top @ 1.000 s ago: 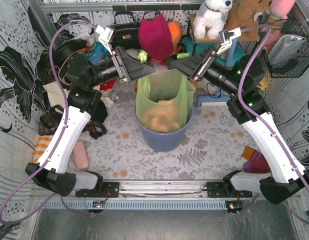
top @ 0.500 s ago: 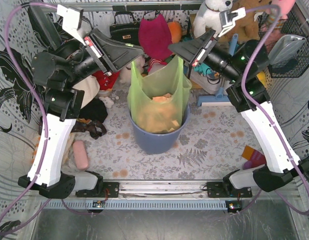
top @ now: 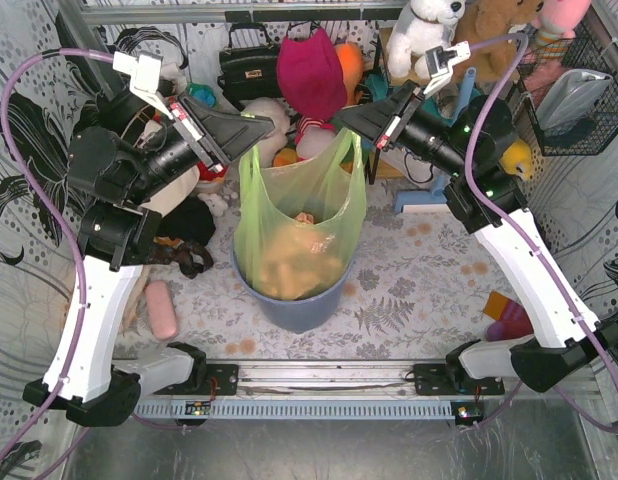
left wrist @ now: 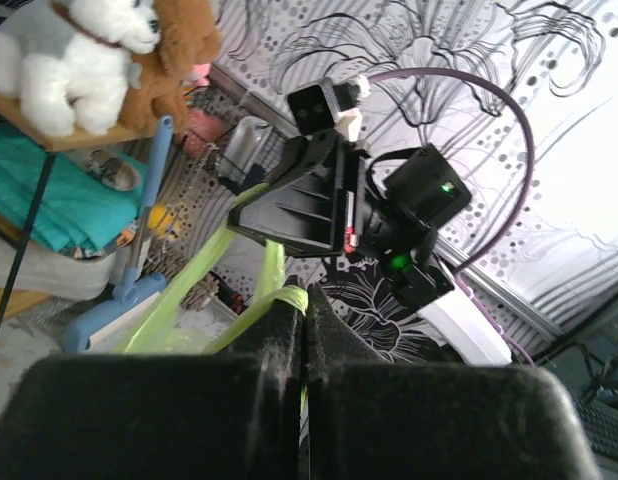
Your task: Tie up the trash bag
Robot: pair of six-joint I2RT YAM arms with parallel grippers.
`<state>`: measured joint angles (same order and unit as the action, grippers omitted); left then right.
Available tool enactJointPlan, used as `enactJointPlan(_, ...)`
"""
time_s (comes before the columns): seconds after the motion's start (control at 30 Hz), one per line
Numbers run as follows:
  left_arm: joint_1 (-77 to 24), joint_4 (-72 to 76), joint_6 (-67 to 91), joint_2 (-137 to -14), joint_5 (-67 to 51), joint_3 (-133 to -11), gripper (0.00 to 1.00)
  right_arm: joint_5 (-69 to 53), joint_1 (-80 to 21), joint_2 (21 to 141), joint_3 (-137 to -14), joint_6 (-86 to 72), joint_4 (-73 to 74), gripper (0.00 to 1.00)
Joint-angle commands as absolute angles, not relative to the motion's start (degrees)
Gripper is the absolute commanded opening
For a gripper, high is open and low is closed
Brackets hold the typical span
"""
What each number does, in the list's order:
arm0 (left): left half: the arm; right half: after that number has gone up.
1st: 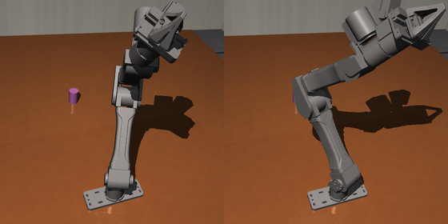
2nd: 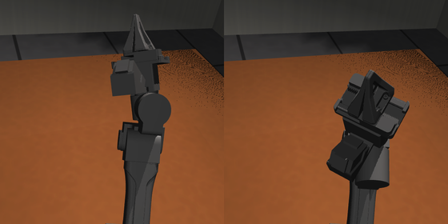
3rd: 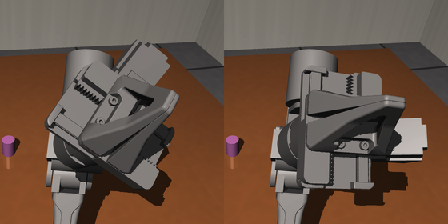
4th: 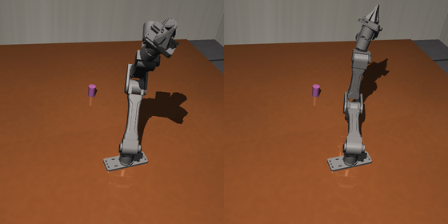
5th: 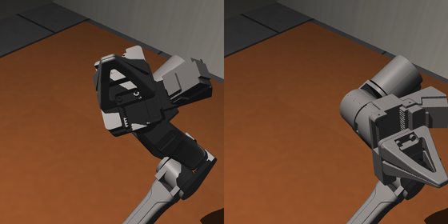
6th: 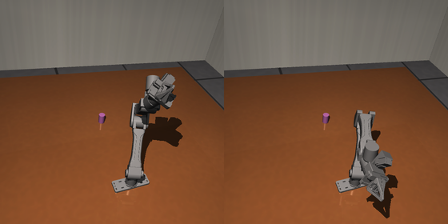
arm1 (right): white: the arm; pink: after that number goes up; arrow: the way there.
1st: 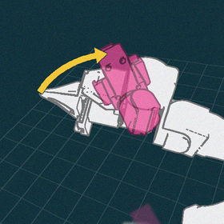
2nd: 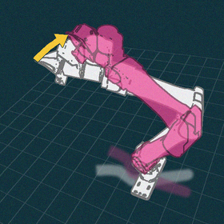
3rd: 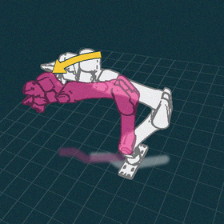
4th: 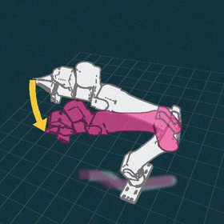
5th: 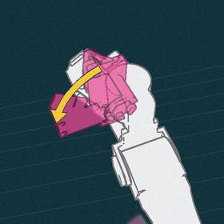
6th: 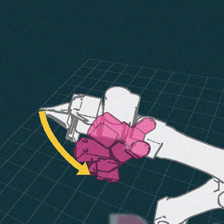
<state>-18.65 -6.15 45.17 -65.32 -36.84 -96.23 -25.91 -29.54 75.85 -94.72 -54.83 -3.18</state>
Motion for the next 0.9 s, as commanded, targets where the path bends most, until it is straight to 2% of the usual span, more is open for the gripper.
enactJointPlan(0.0, -17.90, -8.21, 42.97, -66.89, -33.04, -100.61, 0.02, -25.11, -29.42, 75.76, -96.71, -55.80, -7.67, 0.00)
enactJointPlan(0.23, -17.44, -8.69, 45.38, -73.96, -35.84, -115.12, 0.01, -25.00, -29.52, 79.52, -110.86, -52.87, -2.76, 0.00)
enactJointPlan(0.37, -17.49, -8.52, 45.43, -73.38, -36.39, -113.09, 0.02, -24.07, -29.58, 77.12, -104.93, -53.10, -4.30, 0.00)
enactJointPlan(0.63, -17.13, -3.94, 46.60, -68.87, -35.35, -97.52, 0.02, -20.78, -29.60, 73.22, -90.94, -53.73, -6.95, 0.00)
enactJointPlan(0.73, -16.53, -4.47, 46.71, -70.46, -35.86, -100.98, 0.01, -21.08, -29.60, 74.91, -93.60, -53.57, -6.50, 0.00)
enactJointPlan(0.87, -16.10, -8.52, 45.47, -74.41, -35.79, -112.11, 0.01, -24.77, -29.63, 78.78, -103.96, -52.22, -5.78, 0.00)
